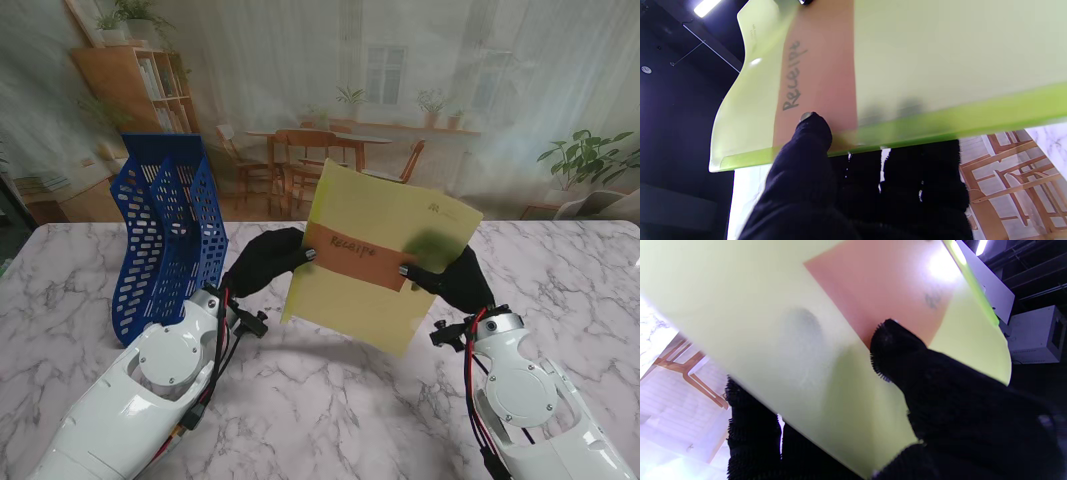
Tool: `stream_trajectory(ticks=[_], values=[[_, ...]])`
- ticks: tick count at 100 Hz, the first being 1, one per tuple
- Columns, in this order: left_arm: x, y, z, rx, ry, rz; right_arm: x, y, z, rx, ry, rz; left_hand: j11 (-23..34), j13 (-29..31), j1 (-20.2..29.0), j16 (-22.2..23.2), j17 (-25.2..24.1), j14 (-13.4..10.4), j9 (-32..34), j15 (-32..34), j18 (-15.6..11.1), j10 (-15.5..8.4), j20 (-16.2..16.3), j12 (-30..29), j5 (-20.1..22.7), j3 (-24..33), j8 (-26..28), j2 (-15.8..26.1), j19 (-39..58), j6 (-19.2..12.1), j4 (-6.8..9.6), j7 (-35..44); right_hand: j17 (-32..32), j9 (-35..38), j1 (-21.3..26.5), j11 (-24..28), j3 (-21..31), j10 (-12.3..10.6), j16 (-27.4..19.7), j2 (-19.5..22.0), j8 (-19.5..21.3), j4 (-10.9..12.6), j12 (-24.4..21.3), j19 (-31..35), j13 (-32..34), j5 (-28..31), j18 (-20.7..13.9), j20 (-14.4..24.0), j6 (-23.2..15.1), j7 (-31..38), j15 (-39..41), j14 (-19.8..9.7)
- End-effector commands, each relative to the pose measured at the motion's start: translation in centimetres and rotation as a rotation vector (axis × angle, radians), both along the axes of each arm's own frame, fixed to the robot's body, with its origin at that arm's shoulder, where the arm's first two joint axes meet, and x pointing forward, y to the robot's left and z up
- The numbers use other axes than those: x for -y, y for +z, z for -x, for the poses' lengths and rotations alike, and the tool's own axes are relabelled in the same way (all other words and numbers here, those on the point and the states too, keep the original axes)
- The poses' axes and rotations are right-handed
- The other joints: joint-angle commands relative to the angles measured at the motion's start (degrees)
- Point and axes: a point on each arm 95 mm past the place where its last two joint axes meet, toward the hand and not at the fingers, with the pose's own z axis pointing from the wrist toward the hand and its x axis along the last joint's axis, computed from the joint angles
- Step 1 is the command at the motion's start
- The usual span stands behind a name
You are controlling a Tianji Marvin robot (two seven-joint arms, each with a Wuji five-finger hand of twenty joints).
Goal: Open the sliding file folder, put the receipt in and insert it into the document holder
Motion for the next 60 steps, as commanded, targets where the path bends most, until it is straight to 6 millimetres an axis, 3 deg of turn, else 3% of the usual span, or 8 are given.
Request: stream_trajectory(ticks=[1, 60], values=[[0.6, 1.3, -0.1, 0.025, -0.018, 0.011, -0.1, -0.9, 0.0, -0.03, 0.006, 0.023, 0.35, 1.31, 1.38, 0.37, 0.72, 0.58, 1.95, 1.82, -1.49, -0.88, 1.51, -0.23, 1.79, 0.31, -0.18, 2.33, 2.94, -2.39, 1.39, 1.82, 0.8, 1.48, 3.43, -0.13, 5.38, 0.55, 1.35, 2.33, 2.39, 2.05, 0.89, 1.6, 2.43, 5.7, -0.12, -0.18, -5.42, 4.72, 4.93, -1.64], [0.8, 2.8, -0.3, 0.065, -0.019, 0.004, 0.1, -2.1, -0.4, -0.048, 0.027, 0.152, 0.25, 1.42, 0.27, 0.37, 0.87, 1.18, 2.19, 2.02, -1.11, -0.4, 1.61, -0.32, 2.45, -0.41, -1.35, 3.43, 3.23, -1.81, 0.94, 0.08, 1.21, 2.73, 3.24, -1.24, 5.6, 1.05, 2.26, 1.74, 2.08, 2.01, 2.15, 2.37, 3.11, 6.67, 0.16, 0.77, -4.83, 4.02, 6.21, -1.06]])
